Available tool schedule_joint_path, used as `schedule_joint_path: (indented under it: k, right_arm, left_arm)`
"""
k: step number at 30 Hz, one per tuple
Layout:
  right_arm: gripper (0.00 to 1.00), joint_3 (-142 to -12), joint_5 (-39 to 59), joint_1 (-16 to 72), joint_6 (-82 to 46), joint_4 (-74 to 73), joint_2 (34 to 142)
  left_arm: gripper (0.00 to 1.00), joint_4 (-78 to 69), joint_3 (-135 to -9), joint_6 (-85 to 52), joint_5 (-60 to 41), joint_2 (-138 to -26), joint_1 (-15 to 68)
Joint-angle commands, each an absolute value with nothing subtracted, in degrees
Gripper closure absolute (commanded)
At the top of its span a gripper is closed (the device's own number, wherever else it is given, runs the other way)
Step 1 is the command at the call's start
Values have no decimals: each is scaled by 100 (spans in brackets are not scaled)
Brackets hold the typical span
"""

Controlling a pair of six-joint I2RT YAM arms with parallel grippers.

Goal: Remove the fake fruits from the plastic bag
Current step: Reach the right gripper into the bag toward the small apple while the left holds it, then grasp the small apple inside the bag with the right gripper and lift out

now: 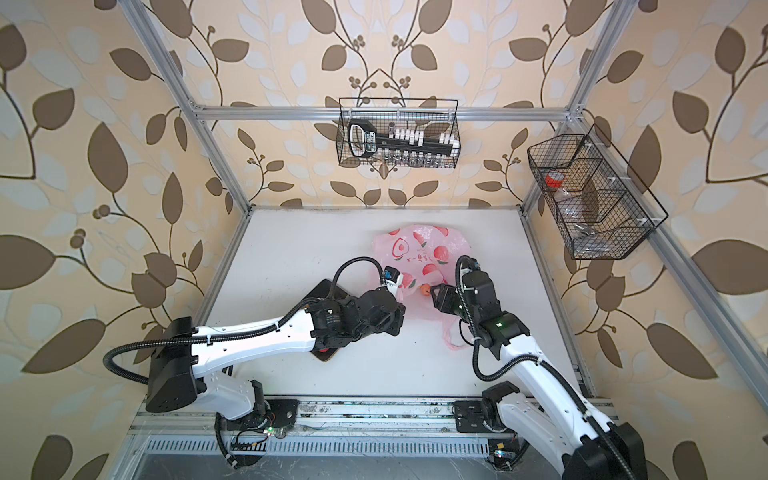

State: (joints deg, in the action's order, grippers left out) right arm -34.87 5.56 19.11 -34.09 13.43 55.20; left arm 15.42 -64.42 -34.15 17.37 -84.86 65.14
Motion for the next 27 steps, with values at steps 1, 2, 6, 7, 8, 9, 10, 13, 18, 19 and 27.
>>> schedule_joint_path:
  k: [1,2,6,7,8,9,10,13,18,19,27]
  right_arm:
    - [45,-3286,650,1931,-3316,793,5903]
    - [46,-3270,616,1933,-3289,720,6022]
    - [53,-3204,650,1957,-3254,483,6511]
    - [53,-3174,656,1986,-3262,422,6619]
    - [53,-3160,628,2013,-3267,359,6731]
    - [53,-3143,577,2030,-3285,302,6825]
    - [52,-3155,514,2046,-3300,253,6930]
    - [46,-3224,96,2102,-3270,135,7219]
    - [44,-3427,-432,2104,-3178,-18,7849]
    - [44,-3483,-424,2104,-3160,-72,7965]
    - [44,-3793,-302,2104,-3164,-366,8563]
  left_arm:
    - [100,848,-6343,-3979,1797,-8085,6451]
    - [100,745,-6280,-4051,1819,-8040,6451]
    - [100,298,-5975,-4337,1973,-7801,6448]
    - [100,185,-5900,-4412,2002,-7743,6450]
    - [100,52,-5828,-4452,2006,-7689,6448]
    - [100,-41,-5777,-4485,2000,-7654,6443]
    - [100,-146,-5728,-4516,1991,-7630,6451]
    - [100,-220,-5704,-4553,1961,-7611,6451]
    - [100,-202,-5698,-4578,1885,-7587,6447]
    - [100,-202,-5695,-4580,1872,-7587,6450]
    - [100,-176,-5651,-4617,1787,-7558,6449]
